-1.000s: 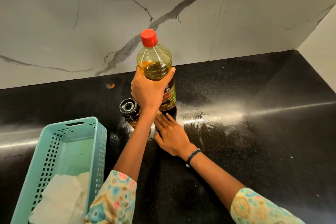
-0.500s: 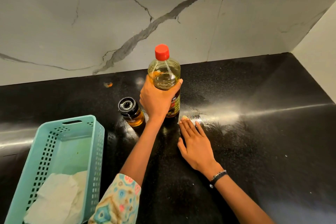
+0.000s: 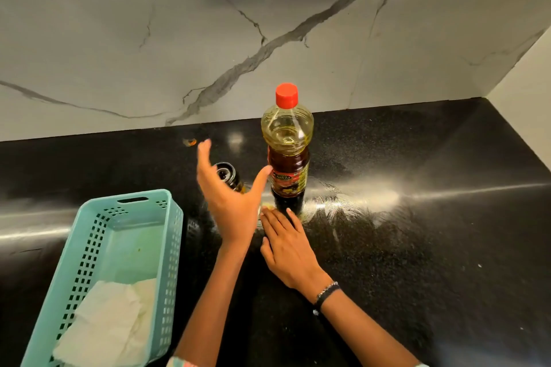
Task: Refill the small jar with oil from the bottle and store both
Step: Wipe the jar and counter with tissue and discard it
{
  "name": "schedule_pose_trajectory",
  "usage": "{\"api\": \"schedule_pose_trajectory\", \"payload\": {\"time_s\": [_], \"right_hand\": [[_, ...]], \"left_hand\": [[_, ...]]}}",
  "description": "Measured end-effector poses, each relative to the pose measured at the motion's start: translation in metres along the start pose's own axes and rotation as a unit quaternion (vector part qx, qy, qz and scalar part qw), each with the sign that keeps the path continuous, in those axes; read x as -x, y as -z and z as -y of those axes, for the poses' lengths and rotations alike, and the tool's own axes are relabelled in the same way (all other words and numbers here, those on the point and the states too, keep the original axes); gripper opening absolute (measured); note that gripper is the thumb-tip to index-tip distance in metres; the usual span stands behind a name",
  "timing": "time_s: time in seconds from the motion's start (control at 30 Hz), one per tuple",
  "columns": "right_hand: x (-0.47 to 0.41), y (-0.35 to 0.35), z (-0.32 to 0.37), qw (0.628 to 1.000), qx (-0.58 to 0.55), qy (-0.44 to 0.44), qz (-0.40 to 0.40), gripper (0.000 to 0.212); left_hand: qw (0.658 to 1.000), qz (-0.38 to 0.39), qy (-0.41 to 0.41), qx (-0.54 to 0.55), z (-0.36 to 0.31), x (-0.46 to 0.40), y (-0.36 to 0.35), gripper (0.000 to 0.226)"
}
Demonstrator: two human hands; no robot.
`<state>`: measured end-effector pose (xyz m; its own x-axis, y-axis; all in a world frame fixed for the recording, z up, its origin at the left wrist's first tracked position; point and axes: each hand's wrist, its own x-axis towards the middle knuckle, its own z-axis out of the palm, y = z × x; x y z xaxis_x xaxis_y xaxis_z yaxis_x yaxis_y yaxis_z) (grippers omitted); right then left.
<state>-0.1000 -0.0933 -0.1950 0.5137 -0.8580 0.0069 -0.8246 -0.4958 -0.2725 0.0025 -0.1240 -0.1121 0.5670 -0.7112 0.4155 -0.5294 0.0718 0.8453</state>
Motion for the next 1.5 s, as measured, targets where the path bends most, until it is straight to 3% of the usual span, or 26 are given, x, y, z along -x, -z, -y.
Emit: {"api": "schedule_pose_trajectory", "payload": {"time_s": [0.07, 0.2, 0.4, 0.53, 0.67, 0.8, 1.0, 1.17, 1.33, 1.5], "right_hand": [[-0.009, -0.003, 0.006, 1.000, -0.011, -0.020, -0.006, 0.056], [-0.024, -0.007, 0.014, 0.999, -0.018, -0.028, -0.012, 0.059], [-0.039, -0.006, 0.015, 0.999, -0.003, -0.044, -0.003, 0.058], [-0.049, -0.011, 0.016, 0.999, 0.010, -0.040, -0.001, 0.064], [-0.064, -0.010, 0.020, 0.999, -0.032, 0.010, 0.026, 0.078], [-0.081, -0.012, 0.035, 0.993, -0.070, 0.077, 0.049, 0.059], [-0.057, -0.017, 0.042, 0.973, -0.084, 0.202, 0.068, 0.053], [-0.052, -0.009, 0.016, 0.997, -0.011, 0.069, 0.022, 0.061], [-0.026, -0.011, 0.022, 0.998, 0.010, -0.053, -0.013, 0.061], [-0.019, -0.019, 0.036, 1.000, 0.011, -0.017, -0.016, 0.061]], "left_hand": [[0.997, -0.029, 0.069, -0.008, 0.025, 0.011, 0.012, 0.103], [0.977, 0.042, 0.204, -0.043, 0.062, 0.017, 0.009, 0.106], [0.971, 0.042, 0.223, -0.077, 0.064, -0.008, -0.006, 0.060], [0.968, 0.017, 0.241, -0.070, 0.066, -0.022, -0.003, 0.052], [0.955, -0.035, 0.293, -0.013, 0.067, -0.038, 0.000, 0.062], [0.957, -0.060, 0.283, 0.000, 0.066, -0.049, 0.003, 0.061], [0.970, -0.036, 0.238, -0.023, 0.061, -0.052, 0.008, 0.056], [0.971, -0.024, 0.234, -0.043, 0.068, -0.037, 0.008, 0.052], [0.976, 0.008, 0.213, -0.054, 0.064, -0.024, 0.007, 0.049], [0.978, 0.023, 0.196, -0.063, 0.063, -0.018, 0.005, 0.046]]}}
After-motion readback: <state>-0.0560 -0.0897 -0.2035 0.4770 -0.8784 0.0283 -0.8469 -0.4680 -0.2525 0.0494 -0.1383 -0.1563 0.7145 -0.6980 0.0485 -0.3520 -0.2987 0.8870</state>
